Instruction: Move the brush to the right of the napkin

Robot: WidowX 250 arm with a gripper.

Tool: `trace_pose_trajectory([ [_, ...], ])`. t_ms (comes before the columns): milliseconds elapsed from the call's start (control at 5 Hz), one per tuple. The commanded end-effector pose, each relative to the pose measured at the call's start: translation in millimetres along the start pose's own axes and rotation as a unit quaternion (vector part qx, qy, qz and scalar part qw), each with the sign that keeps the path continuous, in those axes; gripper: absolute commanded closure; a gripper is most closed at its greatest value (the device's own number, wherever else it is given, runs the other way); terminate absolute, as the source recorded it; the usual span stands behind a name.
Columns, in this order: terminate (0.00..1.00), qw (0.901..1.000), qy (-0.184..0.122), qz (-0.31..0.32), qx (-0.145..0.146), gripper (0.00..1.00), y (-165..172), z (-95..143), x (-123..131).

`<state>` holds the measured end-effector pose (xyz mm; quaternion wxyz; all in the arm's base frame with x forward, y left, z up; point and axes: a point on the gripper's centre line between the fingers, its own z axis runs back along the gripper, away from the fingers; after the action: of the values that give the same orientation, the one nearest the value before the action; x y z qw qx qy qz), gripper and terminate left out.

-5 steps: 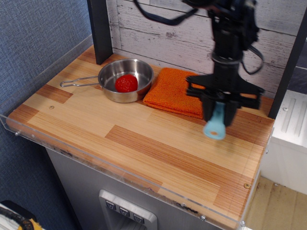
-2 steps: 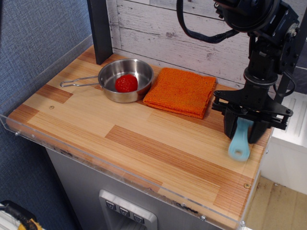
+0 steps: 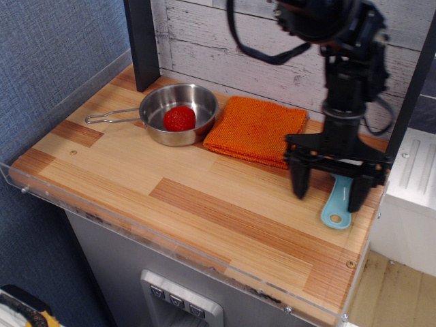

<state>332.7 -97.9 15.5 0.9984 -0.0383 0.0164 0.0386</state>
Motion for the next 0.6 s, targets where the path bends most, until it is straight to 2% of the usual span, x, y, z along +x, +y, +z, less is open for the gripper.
trace_pose_trajectory([
  [0, 0.00, 0.9930, -0.117, -0.006, -0.011, 0.00, 13, 93, -12],
  [400, 0.00, 0.9916, -0.127, -0.007, 0.027, 0.00, 47, 113, -35],
])
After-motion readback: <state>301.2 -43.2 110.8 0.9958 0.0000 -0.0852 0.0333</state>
